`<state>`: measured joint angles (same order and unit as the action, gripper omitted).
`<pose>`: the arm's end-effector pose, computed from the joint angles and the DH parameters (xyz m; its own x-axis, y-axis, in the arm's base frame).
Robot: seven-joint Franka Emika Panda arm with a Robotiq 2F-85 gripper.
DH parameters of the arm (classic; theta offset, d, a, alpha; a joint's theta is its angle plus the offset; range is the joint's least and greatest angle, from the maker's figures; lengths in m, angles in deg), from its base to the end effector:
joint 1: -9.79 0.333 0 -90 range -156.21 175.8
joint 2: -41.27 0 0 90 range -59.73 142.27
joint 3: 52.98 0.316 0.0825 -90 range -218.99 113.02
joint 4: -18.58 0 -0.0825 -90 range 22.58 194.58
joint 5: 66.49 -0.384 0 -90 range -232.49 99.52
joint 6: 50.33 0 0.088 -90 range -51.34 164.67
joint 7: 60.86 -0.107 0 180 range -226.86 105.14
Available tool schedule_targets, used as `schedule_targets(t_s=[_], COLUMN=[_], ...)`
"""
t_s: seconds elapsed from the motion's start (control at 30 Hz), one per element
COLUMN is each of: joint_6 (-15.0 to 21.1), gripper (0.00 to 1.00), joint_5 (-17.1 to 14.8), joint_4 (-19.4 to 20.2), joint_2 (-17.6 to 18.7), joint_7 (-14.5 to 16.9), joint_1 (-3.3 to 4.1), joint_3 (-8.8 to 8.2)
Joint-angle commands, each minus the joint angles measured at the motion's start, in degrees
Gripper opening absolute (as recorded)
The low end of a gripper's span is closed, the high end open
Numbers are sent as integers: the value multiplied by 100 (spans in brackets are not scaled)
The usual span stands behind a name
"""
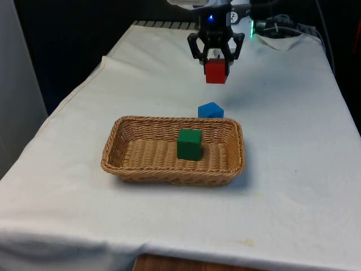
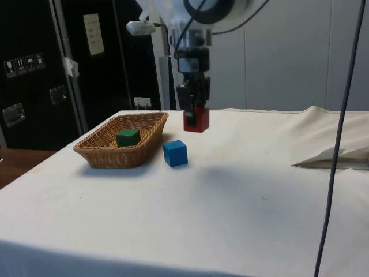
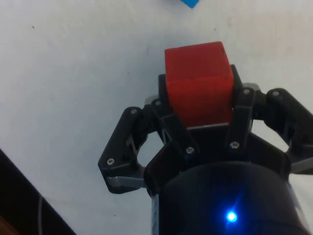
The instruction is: Pick up exactly two blocks and place them into the basket.
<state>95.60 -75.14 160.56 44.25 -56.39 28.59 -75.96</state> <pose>0.4753 -0.0377 0.2737 0.9926 -0.1189 0.0233 -0.1171 -0.9910 -0.0652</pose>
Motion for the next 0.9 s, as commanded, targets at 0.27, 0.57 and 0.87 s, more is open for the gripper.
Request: schedule_targets(t_s=[0.27, 0.57, 0.87], joint_6=[-510, -865, -1094], gripper=[1, 1, 1], joint_5=[-63, -86, -120], joint_4=[-647, -1312, -1937], joint_2=[252, 670, 1117], joint_7=[57, 86, 120], joint_1=[0, -11, -34], joint_3=[17, 29, 34])
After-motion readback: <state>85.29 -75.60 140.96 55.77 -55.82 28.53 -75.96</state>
